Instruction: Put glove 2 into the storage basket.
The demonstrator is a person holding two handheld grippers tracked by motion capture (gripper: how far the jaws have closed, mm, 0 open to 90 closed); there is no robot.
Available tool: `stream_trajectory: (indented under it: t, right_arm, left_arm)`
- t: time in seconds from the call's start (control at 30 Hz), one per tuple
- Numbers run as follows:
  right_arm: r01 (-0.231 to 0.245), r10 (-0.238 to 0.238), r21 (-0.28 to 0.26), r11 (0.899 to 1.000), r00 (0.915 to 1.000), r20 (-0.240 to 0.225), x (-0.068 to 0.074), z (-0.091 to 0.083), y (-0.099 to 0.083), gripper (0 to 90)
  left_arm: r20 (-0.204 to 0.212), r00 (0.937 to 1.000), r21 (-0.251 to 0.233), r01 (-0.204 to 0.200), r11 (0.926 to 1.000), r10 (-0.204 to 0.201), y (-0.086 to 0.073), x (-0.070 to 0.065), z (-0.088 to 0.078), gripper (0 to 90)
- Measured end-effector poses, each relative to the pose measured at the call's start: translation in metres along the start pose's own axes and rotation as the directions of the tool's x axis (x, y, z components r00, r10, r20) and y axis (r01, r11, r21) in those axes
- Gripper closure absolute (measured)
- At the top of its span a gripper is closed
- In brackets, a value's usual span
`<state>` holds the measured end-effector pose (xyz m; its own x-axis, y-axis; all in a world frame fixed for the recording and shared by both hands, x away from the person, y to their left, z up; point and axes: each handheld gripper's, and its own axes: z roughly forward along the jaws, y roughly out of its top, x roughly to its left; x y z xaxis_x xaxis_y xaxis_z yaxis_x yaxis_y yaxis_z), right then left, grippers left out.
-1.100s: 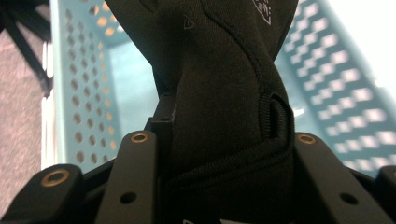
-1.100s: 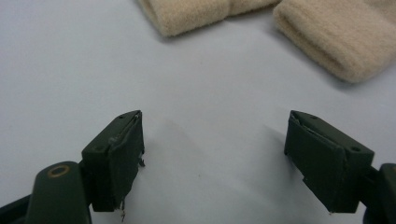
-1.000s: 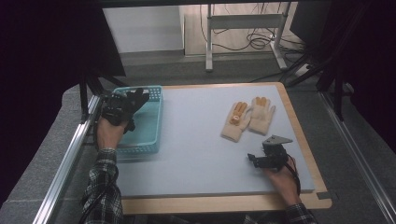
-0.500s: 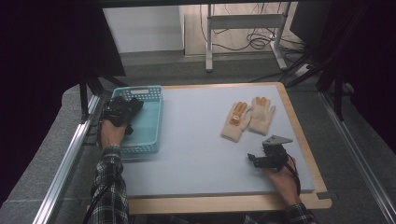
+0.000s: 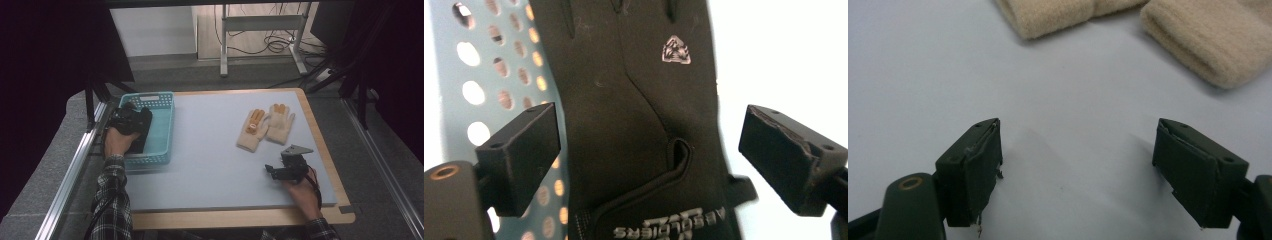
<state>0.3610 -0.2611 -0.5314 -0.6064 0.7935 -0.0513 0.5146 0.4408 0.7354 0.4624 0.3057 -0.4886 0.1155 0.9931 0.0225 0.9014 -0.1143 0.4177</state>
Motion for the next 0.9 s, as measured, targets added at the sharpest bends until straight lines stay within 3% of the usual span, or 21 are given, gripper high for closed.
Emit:
stream_trajectory:
  t: [0.27,0.43,0.6,0.73,0.9]
  right_arm:
    - [0.0,0.0,0.0,1.0,1.0,0.0,0.0,0.0,0.0,19.6]
    - [0.001,-0.001,0.0,1.0,1.0,0.001,0.0,0.0,0.0,19.6]
    - [0.001,-0.001,0.0,1.0,1.0,0.001,0.0,0.0,0.0,19.6]
    - [0.002,-0.002,0.0,1.0,1.0,0.001,0.0,0.0,0.0,19.6]
    - [0.002,-0.002,0.0,1.0,1.0,0.001,0.0,0.0,0.0,19.6]
  left_arm:
    - [0.105,0.9944,-0.104,0.021,0.9944,-0.01,-0.004,0.001,-0.023,4.7]
    - [0.163,0.9864,-0.181,0.006,0.9835,0.024,-0.008,-0.006,-0.032,3.6]
    - [0.191,0.9787,-0.222,-0.032,0.9744,0.075,-0.011,-0.015,-0.038,1.5]
    - [0.234,0.967,-0.271,-0.035,0.9618,0.101,-0.014,-0.026,-0.044,0.0]
    - [0.264,0.9495,-0.308,-0.084,0.9478,0.17,-0.016,-0.045,-0.051,0.0]
